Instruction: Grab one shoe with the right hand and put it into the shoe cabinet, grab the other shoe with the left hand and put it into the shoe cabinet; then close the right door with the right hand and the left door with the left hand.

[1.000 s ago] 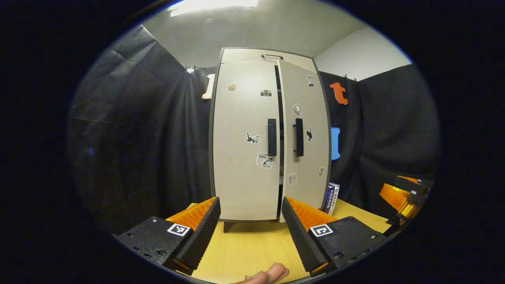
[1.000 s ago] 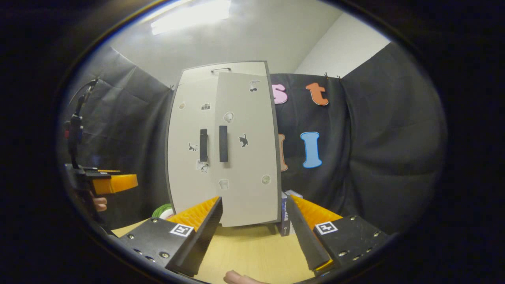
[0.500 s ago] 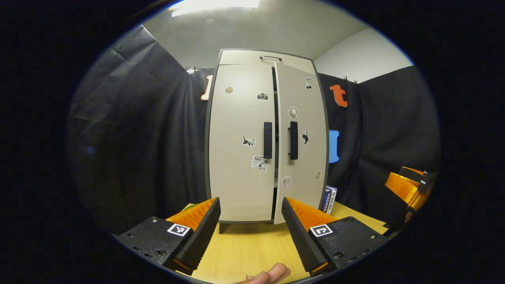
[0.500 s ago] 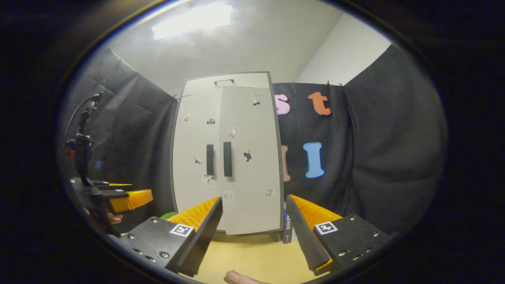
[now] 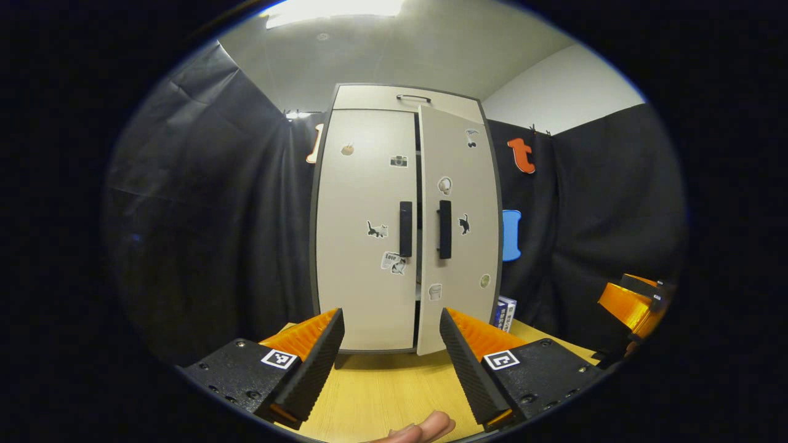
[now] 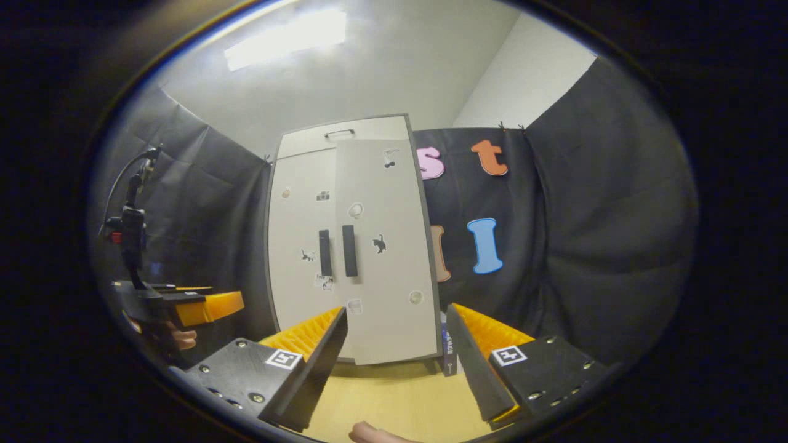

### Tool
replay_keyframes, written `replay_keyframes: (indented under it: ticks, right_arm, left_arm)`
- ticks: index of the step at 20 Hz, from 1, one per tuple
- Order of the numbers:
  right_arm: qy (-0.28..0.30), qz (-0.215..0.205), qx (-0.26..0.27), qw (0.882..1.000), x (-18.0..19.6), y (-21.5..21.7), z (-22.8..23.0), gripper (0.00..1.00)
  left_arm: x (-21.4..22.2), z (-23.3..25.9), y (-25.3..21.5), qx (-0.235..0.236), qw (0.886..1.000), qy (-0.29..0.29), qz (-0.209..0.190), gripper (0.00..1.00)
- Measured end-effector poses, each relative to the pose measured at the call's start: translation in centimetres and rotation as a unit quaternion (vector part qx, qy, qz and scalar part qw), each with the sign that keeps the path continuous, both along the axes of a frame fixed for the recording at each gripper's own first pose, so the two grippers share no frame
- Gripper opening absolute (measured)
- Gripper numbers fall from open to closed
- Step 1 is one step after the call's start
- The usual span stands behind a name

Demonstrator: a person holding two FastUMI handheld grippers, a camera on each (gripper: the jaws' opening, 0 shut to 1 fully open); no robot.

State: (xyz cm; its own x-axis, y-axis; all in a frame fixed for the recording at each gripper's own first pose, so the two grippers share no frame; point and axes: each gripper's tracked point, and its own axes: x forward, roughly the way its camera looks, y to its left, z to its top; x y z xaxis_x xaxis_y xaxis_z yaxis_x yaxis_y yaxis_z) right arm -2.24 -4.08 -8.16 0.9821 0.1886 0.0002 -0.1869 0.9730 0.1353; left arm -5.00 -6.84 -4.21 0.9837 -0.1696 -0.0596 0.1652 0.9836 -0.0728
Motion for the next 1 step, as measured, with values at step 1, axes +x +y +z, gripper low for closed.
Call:
replay_keyframes:
  ticks: [1]
  right_arm:
    - [-0.001, -0.003, -0.005, 1.0, -0.1, -0.31, -0.02, 0.96]
  left_arm:
    - [0.0, 0.19, -0.13, 0.001, 1.0, -0.003, -0.002, 0.9]
